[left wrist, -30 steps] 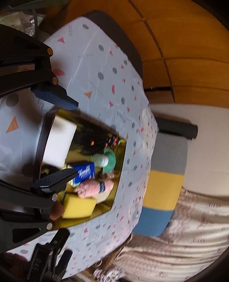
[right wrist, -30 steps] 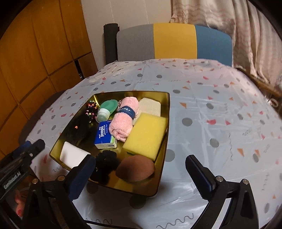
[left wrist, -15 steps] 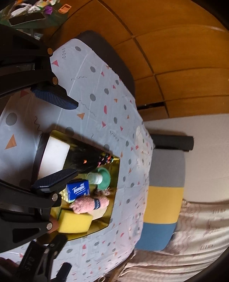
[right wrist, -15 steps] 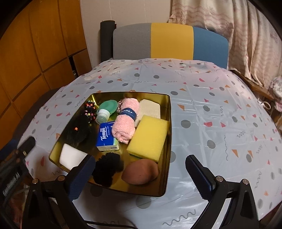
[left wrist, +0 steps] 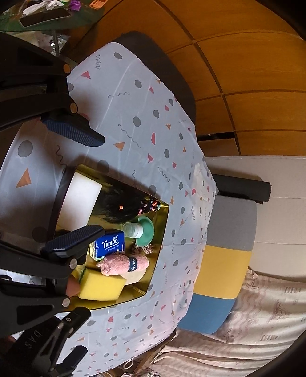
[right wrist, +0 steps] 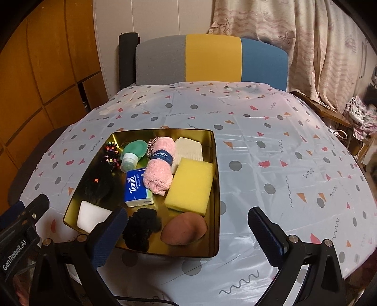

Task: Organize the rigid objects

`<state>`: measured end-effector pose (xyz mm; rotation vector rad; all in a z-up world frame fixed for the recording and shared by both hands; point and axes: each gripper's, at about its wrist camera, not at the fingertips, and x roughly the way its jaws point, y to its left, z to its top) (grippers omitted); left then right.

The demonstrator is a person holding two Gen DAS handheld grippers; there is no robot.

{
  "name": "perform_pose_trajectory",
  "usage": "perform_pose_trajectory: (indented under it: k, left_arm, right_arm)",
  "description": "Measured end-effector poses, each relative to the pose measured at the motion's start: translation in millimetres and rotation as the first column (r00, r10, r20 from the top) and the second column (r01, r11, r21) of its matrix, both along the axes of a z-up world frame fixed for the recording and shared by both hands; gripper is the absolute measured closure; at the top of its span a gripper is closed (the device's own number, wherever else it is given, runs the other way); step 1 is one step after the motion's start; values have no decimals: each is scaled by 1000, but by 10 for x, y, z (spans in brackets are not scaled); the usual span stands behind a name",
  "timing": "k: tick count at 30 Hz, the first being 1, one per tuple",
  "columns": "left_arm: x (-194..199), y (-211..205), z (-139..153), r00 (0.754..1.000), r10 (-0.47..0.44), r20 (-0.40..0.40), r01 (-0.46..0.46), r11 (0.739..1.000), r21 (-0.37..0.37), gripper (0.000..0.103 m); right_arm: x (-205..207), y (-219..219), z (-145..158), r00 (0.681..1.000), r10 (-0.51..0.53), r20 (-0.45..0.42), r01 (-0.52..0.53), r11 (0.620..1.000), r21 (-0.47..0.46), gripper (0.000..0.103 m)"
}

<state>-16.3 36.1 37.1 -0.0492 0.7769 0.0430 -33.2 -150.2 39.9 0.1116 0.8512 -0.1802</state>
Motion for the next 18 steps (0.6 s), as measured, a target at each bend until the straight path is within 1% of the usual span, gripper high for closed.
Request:
perform_pose_trajectory:
  k: [7, 18]
  left_arm:
    - [-20, -29, 18, 1000, -17, -3, 17, 1000, 12, 33]
    - [-28, -87, -12, 999, -37, -10, 37, 999, 34, 33]
  right_arm:
    - [-16, 83, 35, 1000, -7, 22, 8, 999, -38, 0]
    - [-17, 25, 2, 1000, -18, 9, 18, 1000, -23, 0]
